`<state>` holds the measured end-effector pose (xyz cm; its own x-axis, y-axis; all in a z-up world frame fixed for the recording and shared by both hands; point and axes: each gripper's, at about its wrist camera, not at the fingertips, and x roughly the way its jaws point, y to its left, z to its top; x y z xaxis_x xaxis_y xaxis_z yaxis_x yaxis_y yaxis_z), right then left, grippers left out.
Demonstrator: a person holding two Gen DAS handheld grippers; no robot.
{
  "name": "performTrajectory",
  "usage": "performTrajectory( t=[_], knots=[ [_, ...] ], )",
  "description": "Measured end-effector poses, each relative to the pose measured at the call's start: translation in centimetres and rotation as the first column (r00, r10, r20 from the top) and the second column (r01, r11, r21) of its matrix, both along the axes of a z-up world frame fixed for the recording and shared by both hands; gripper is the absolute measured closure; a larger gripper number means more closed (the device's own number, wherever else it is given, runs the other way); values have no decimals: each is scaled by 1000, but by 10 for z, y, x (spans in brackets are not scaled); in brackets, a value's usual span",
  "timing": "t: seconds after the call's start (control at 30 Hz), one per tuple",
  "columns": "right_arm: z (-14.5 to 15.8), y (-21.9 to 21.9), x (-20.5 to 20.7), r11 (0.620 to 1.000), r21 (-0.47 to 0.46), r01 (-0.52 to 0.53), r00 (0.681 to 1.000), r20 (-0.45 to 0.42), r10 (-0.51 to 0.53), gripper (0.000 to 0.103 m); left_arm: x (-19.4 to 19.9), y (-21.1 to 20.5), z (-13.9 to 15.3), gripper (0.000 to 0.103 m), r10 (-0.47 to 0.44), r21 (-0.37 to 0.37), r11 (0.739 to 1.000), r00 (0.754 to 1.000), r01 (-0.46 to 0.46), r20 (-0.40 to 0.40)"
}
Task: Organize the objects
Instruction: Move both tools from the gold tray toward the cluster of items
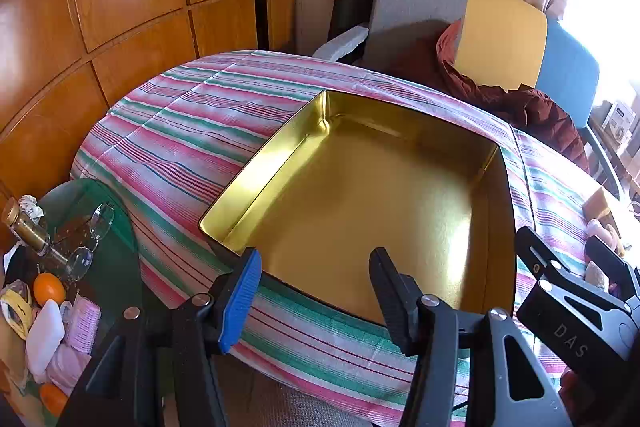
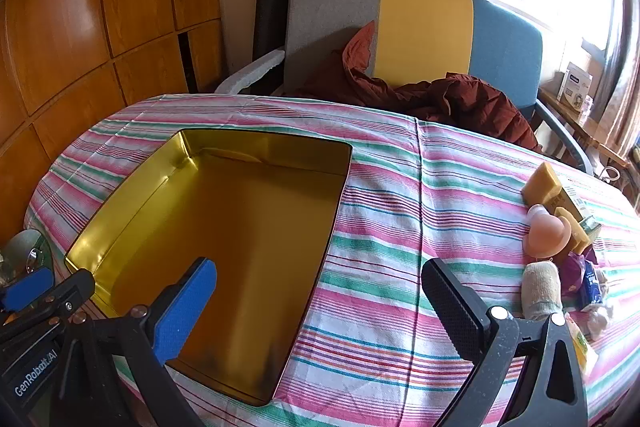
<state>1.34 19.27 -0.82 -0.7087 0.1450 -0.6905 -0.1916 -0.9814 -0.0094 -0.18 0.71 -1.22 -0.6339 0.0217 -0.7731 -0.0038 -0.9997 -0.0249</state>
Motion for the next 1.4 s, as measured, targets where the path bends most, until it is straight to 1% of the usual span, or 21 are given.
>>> performTrajectory(
  t=[0.43, 0.6, 0.7, 0.8, 0.87, 0.93, 1.0, 1.07, 1.17, 1.3, 1.4],
  knots=[
    [2, 4, 4, 1000, -4, 7, 1000, -4, -7, 0, 1, 3, -1, 46, -7, -5, 1000, 1000, 8, 7],
    [6, 12, 8, 1000, -7, 21, 1000, -17, -21, 0, 2, 8, -3, 46, -26, -1, 1000, 1000, 26, 15],
    [8, 19, 11, 999, -3, 35, 999, -25, -35, 0, 5, 13, -7, 46, -57, 28, 998, 998, 56, 30],
    [8, 31, 16, 999, -2, 51, 998, -32, -51, 0, 10, 23, -12, 46, -115, 74, 991, 992, 111, 44],
    [7, 41, 20, 998, 2, 58, 998, -36, -58, 0, 15, 30, -16, 46, -172, 116, 979, 984, 165, 47],
    [5, 53, 26, 997, 9, 71, 997, -41, -70, 0, 20, 40, -17, 46, -236, 159, 961, 971, 227, 46],
    [1, 68, 31, 998, -11, 67, 997, -47, -67, 0, 27, 49, -19, 46, -304, 199, 936, 952, 291, 39],
    [-5, 88, 37, 997, -55, 49, 999, -20, -51, 0, 34, 59, -19, 46, -369, 222, 909, 929, 354, 32],
    [-12, 115, 48, 995, -74, 67, 998, 8, -67, 0, 45, 75, -20, 46, -435, 225, 879, 900, 419, 26],
    [-20, 154, 71, 994, 3, 108, 993, 54, -108, 0, 55, 92, -22, 46, -505, 247, 841, 862, 482, 37],
    [-24, 188, 91, 989, 29, 145, 987, 66, -147, 0, 59, 106, -28, 46, -543, 273, 817, 837, 508, 67]
  ],
)
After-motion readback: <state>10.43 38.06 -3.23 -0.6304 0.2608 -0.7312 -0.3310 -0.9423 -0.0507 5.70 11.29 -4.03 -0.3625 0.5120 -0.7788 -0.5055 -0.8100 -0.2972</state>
